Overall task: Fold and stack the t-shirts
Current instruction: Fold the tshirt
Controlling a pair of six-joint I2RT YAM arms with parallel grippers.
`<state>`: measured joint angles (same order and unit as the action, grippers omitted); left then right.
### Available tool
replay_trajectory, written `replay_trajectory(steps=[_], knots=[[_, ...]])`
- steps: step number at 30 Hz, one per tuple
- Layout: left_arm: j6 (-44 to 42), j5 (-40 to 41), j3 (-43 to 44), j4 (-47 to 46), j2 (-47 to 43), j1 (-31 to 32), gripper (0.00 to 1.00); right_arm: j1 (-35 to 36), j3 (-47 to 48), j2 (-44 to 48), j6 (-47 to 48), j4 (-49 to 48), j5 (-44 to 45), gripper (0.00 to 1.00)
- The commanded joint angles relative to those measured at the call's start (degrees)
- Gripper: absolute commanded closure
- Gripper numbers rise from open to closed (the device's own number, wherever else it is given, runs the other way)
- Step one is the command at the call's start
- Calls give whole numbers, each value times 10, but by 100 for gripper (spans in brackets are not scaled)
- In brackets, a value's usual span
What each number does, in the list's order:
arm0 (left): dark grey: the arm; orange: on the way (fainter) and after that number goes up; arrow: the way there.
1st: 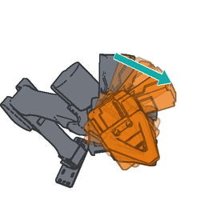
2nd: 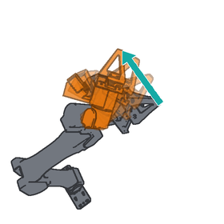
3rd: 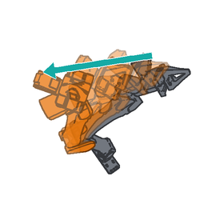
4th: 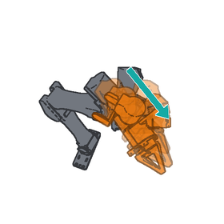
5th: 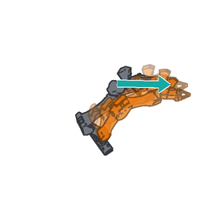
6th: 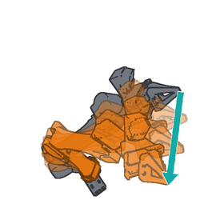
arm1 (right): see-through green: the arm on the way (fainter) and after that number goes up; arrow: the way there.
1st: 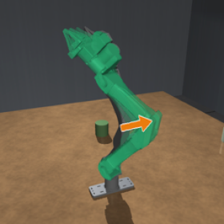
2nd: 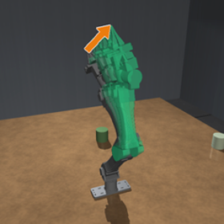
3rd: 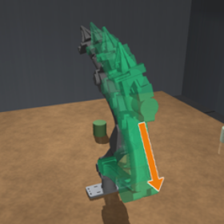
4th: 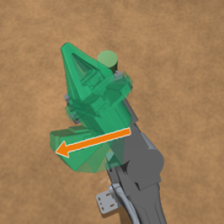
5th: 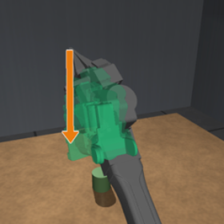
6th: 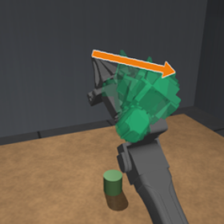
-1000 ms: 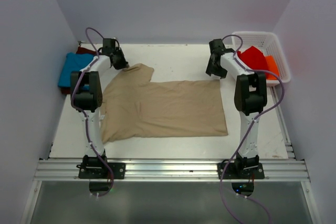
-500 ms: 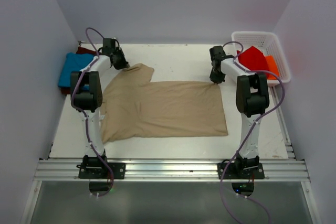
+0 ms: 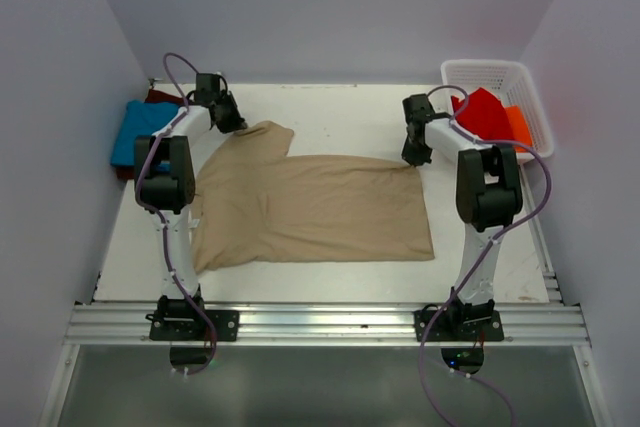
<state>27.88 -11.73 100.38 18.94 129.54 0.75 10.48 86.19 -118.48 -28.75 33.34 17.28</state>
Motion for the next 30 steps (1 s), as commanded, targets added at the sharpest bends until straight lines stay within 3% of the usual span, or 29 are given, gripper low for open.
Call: replay_trajectory(steps=[1,9,21,30], knots=[[-3,-9,-6,-14,-30,-7,100,-1,0,49,11,0,-5,100],[3,-11,-23,-14,-89,-26,100,3,-1,106,26,-4,-8,100],[3,20,-148,8,-248,-28,100,16,-44,180,25,27,-2,100],[17,26,-347,26,-425,-28,100,23,-146,271,19,19,-4,100]])
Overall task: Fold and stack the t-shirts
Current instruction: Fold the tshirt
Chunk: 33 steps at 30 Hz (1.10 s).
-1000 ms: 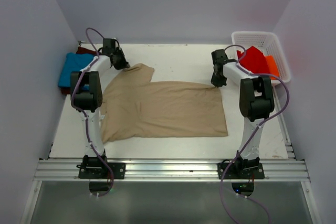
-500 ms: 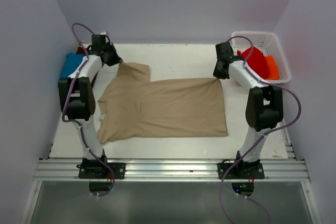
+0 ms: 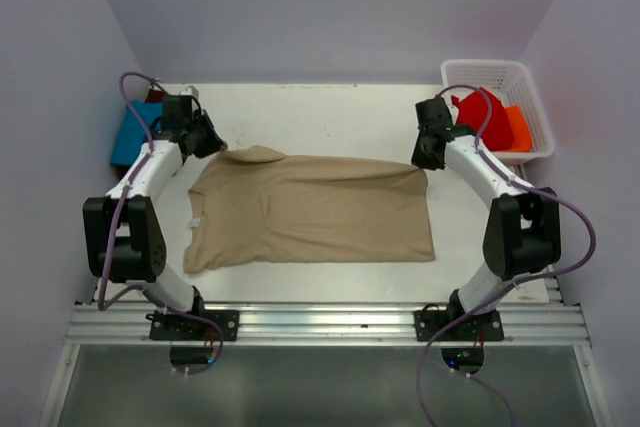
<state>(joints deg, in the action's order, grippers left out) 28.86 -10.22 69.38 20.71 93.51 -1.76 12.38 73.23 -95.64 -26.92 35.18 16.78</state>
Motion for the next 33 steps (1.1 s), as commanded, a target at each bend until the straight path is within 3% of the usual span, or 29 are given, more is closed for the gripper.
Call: replay_trajectory(steps=[1,7,12,26,28,29,30,33], knots=[[8,12,-72,8,-102,-3,100,4,-32,47,-1,0,1,100],[1,40,-183,20,-239,-3,100,12,-90,68,-4,-10,1,100],[-7,46,-221,44,-324,-3,100,19,-124,66,-8,-27,6,100],[-28,71,-252,129,-417,-3,100,35,-164,78,-6,-18,32,98],[-28,79,-251,143,-430,-3,100,37,-168,86,-7,-10,33,90],[-29,84,-250,148,-432,-3,100,39,-168,88,-8,-6,34,70],[-28,86,-247,151,-439,-3,100,41,-167,93,-8,1,37,58],[-27,89,-242,163,-454,-3,100,50,-165,117,-19,32,54,34]])
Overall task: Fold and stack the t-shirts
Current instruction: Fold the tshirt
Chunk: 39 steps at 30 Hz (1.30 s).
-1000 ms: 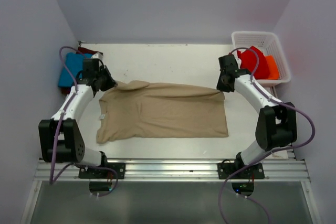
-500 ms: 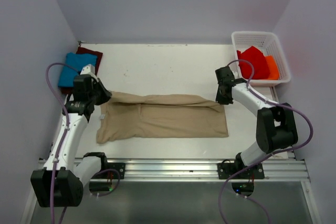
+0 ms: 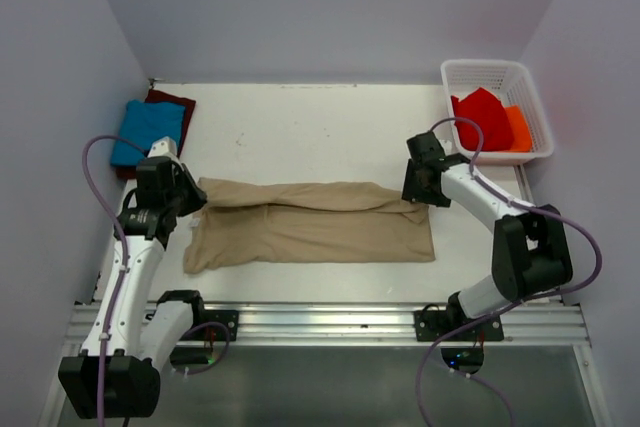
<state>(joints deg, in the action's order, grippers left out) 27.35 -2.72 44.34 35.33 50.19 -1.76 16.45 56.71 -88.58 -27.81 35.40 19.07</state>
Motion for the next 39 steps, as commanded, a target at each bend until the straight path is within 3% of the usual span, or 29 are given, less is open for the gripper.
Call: replay_trajectory(steps=[1,2,6,10,18,33,39], knots=[[-12,14,8,18,-25,-3,100,15,-1,57,-13,35,33,30],[-12,15,8,18,-26,-3,100,16,-4,67,-19,43,33,22],[-12,14,1,18,-28,-3,100,17,-20,110,-30,35,5,20],[-14,6,-3,20,-29,-3,100,17,-40,107,-44,18,26,24],[-24,22,35,62,-57,-3,100,10,-37,42,-117,-1,43,45],[-21,18,47,106,-96,-2,100,9,-31,134,-138,32,26,38],[-20,25,60,129,-106,4,100,4,-64,129,-173,36,12,43]])
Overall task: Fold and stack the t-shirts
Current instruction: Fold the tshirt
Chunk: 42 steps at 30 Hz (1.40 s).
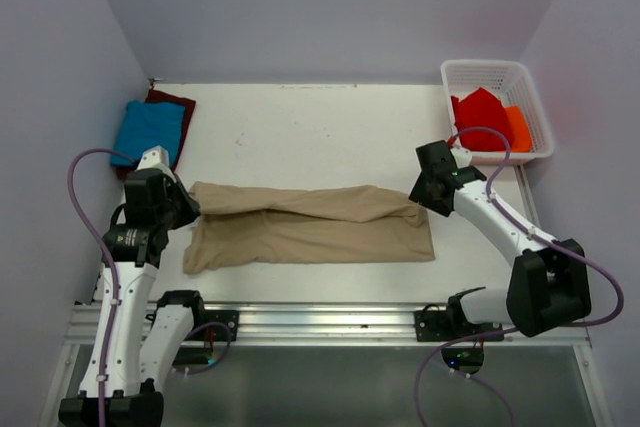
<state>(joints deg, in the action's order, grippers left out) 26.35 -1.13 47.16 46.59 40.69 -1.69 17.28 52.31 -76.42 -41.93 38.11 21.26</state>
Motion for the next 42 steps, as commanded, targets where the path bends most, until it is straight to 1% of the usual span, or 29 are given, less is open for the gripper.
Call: replay_trajectory(steps=[1,3,4,7,10,13,17,23,28,31,34,39,42], knots=[[-9,9,38,21,-12,4,100,-4,-27,8,-41,6,-16,46],[-8,29,47,35,-17,7,100,-4,-50,21,-52,3,-31,50],[-8,33,51,39,-19,9,100,-4,-59,30,-62,-2,-48,53],[-6,49,64,52,-27,12,100,-4,-94,72,-86,-8,-67,58],[-4,56,59,53,-30,12,100,-4,-114,113,-101,-11,-68,60],[-2,51,51,48,-33,12,100,-4,-114,125,-105,-10,-68,60],[-1,54,46,47,-38,13,100,-4,-104,113,-106,-15,-73,60],[1,53,26,40,-46,12,100,-6,-98,77,-129,-79,-108,58],[2,57,21,43,-53,12,100,-10,-114,73,-156,-142,-148,57],[2,57,19,44,-54,12,100,-16,-118,65,-170,-160,-176,57],[1,60,19,46,-56,12,100,-19,-119,62,-178,-158,-184,59],[2,60,21,47,-56,12,100,-21,-124,84,-184,-127,-163,60],[3,59,22,47,-55,12,100,-23,-122,95,-191,-92,-148,56]])
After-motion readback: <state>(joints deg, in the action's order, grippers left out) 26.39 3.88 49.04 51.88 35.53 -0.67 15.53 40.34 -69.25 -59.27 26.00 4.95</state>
